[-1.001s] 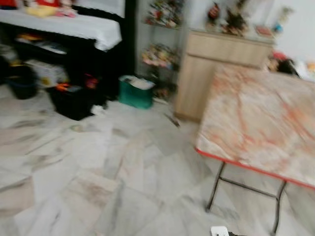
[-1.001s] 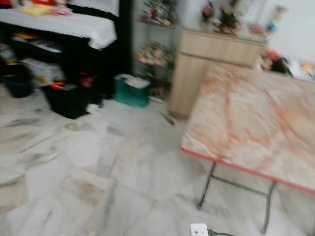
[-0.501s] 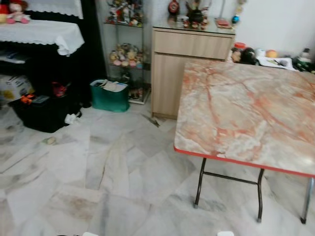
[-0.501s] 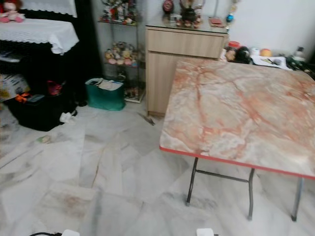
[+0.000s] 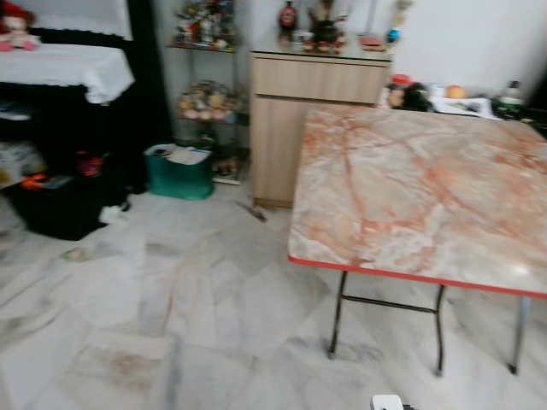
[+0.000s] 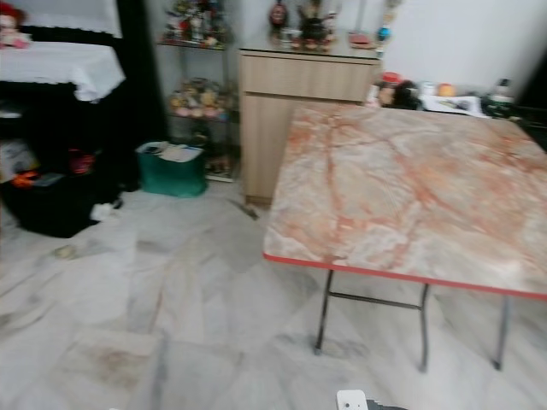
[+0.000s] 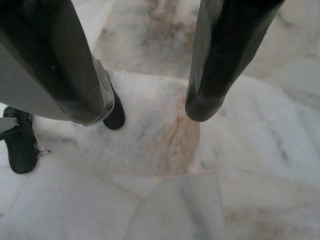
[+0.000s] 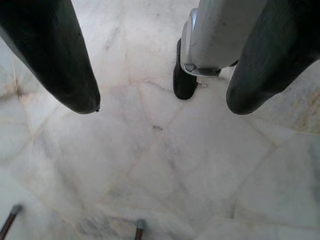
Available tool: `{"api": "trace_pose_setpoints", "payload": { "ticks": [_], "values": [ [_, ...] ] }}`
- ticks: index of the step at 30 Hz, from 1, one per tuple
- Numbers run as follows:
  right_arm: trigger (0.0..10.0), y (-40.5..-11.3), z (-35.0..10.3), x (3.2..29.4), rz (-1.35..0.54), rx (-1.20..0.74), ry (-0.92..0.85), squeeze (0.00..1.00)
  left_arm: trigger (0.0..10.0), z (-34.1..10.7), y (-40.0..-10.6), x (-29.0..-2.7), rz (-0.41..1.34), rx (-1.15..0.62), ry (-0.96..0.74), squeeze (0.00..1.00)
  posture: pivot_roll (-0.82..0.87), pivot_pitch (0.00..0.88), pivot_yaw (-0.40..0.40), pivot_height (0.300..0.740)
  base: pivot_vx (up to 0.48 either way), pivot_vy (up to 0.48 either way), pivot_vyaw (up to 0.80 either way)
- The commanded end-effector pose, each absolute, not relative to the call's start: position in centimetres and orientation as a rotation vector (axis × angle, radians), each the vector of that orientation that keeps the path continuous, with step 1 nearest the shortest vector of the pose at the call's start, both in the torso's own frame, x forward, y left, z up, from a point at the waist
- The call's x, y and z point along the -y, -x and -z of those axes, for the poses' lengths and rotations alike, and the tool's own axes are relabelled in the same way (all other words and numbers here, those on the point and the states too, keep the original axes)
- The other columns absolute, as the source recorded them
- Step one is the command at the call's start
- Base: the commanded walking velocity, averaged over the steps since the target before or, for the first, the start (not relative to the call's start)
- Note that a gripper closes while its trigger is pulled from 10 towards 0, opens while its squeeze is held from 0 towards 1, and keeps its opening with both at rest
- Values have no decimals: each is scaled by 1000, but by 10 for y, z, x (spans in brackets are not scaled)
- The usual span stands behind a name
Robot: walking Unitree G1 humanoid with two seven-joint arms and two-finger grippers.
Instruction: Hang hanger
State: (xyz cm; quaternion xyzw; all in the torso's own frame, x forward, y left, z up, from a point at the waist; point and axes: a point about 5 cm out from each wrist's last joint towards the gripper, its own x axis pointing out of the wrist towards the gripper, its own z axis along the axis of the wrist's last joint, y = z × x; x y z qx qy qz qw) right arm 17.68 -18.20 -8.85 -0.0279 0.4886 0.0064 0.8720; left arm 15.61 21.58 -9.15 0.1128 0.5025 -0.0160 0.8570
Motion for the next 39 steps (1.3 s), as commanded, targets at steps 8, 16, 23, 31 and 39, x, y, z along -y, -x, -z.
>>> {"api": "trace_pose_setpoints", "payload": {
  "ticks": [8,16,23,31,39],
  "values": [
    [10000,-175,90,169,9,-1021,-207,0,10000,83,-167,-220,-130,-904,85,0,203,0,-26,740,0,0,-750],
    [10000,-169,92,174,14,-1027,-208,0,10000,85,-163,-220,-114,-915,67,0,203,0,-19,740,0,0,-281],
    [10000,-173,88,190,64,-1003,-226,0,10000,82,-169,-218,-78,-899,29,0,202,0,-20,740,0,-180,0],
    [10000,-171,90,186,59,-1007,-214,0,10000,82,-173,-216,-90,-891,41,0,213,0,-32,740,0,-480,0],
    [10000,-168,92,179,49,-1008,-216,0,10000,83,-171,-216,-94,-901,44,0,218,0,-35,740,0,-480,0]
  ]
}}
